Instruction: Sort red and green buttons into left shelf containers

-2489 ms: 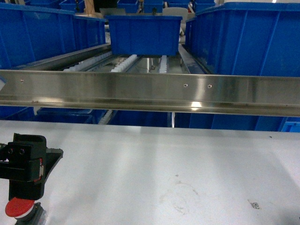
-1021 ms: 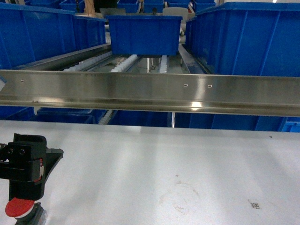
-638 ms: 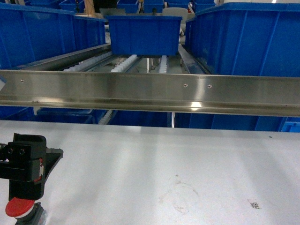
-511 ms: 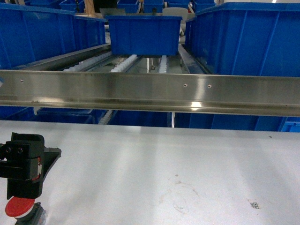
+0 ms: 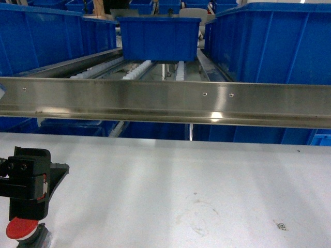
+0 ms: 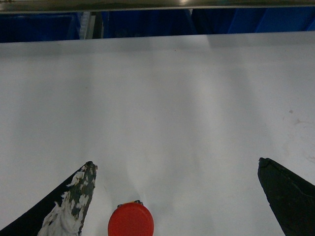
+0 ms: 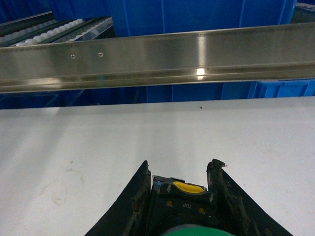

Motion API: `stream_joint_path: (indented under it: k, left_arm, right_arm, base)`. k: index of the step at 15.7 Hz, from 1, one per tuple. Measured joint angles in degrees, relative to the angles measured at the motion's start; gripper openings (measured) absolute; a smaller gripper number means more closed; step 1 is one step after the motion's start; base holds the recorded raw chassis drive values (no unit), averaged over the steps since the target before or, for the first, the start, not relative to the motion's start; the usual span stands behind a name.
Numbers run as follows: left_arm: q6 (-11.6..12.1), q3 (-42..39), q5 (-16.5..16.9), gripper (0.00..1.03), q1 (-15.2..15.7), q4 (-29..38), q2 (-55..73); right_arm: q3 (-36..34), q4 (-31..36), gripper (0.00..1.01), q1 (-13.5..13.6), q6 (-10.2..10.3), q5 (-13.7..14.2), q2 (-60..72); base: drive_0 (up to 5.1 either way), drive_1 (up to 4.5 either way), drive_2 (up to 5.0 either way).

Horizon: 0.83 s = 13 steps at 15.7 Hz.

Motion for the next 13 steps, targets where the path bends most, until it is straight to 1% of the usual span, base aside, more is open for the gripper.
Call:
stream_joint_path:
  k: [11, 12, 13]
  left_arm:
    - [0.02, -0.09, -0.07, 0.98, 0.02, 0.46, 0.02]
    - [0.04, -0.94, -1.6, 0.98, 0.13, 1.66, 0.04]
    - [0.0, -1.79, -2.56, 0.98, 0.37, 0.94, 0.26]
  right_arm:
    - [0.0, 0.0, 0.3, 0.0, 0.0, 0.0, 0.0]
    - [0.0, 0.02, 0.3, 0.0, 0.0, 0.0, 0.0]
    - [0.0, 0.0, 0.3, 0.0, 0.0, 0.0, 0.0]
  base:
    - [0.0, 0.0, 0.0]
    - [0.0, 0.0, 0.0]
    - [0.0, 0.0, 0.0]
